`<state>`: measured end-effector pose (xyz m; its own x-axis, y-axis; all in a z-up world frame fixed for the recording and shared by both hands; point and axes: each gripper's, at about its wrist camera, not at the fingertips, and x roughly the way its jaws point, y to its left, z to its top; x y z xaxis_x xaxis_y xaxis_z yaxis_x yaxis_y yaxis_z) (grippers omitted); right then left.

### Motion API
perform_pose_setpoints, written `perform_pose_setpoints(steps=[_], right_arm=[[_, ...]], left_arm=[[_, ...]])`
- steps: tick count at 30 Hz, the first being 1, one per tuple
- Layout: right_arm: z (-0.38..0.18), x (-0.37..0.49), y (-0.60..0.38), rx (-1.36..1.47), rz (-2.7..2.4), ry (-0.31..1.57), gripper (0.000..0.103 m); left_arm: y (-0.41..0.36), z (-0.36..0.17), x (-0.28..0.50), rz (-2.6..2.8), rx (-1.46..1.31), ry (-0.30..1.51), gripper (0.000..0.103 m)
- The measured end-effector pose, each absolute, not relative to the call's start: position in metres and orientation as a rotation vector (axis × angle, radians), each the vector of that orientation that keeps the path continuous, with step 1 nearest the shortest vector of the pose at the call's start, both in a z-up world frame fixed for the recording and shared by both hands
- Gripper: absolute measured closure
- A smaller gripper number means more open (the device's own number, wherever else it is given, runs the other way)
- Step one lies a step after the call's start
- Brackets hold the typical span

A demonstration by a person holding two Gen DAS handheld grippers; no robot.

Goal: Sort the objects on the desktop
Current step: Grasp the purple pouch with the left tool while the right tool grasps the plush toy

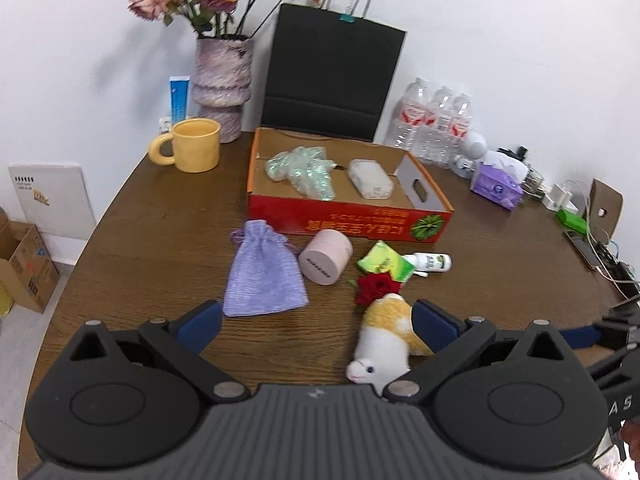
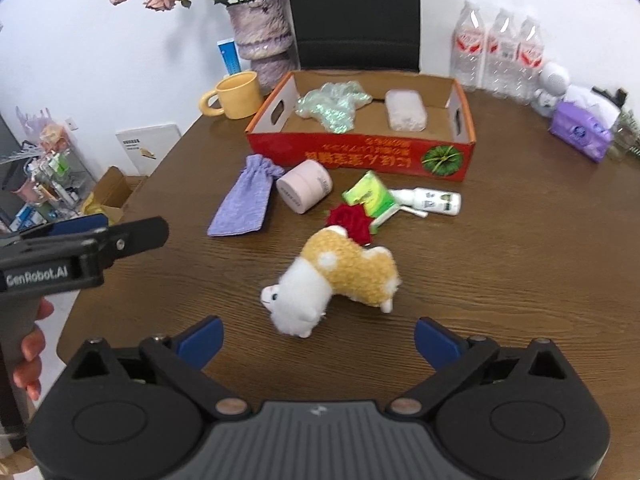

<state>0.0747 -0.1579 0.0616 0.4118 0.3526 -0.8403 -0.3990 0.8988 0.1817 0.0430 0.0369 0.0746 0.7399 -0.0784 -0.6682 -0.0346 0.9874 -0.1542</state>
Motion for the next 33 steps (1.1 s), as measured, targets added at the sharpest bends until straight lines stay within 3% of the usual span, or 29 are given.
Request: perform_pose_setpoints(steps=[2, 14, 17, 23, 24, 26, 30, 33], right_arm=[[0.051, 0.083, -0.154, -0.031, 0.485, 1.065, 0.011], [-0.013, 0.131, -0.114, 0.040, 0.523, 1.184, 0.020], [-0.029, 0.143, -0.113, 0.074, 0.492, 1.223, 0.028], [-0.055, 0.163, -0.113, 0.143, 0.481, 1.305, 0.034], [-0.057, 0.165, -0.113, 0.149, 0.487, 1.306, 0.036], [-0.059, 0.169, -0.114, 0.159, 0.505, 1.300, 0.044], [-0.061, 0.172, -0.119, 0.174, 0.547, 1.272, 0.050], [-0.061, 0.171, -0.125, 0.183, 0.567, 1.248, 0.052]], left_arm=[[0.043, 0.068, 0.052, -0.009, -0.177, 0.753, 0.000], [0.062, 0.018, 0.142, -0.010, -0.206, 0.821, 0.000], [0.061, -0.002, 0.165, -0.022, -0.194, 0.864, 0.000], [0.057, -0.032, 0.192, -0.034, -0.176, 0.922, 0.005], [0.058, -0.036, 0.195, -0.036, -0.183, 0.927, 0.009], [0.059, -0.041, 0.196, -0.043, -0.181, 0.922, 0.028], [0.063, -0.050, 0.194, -0.061, -0.193, 0.936, 0.077], [0.065, -0.050, 0.187, -0.091, -0.200, 0.936, 0.088]])
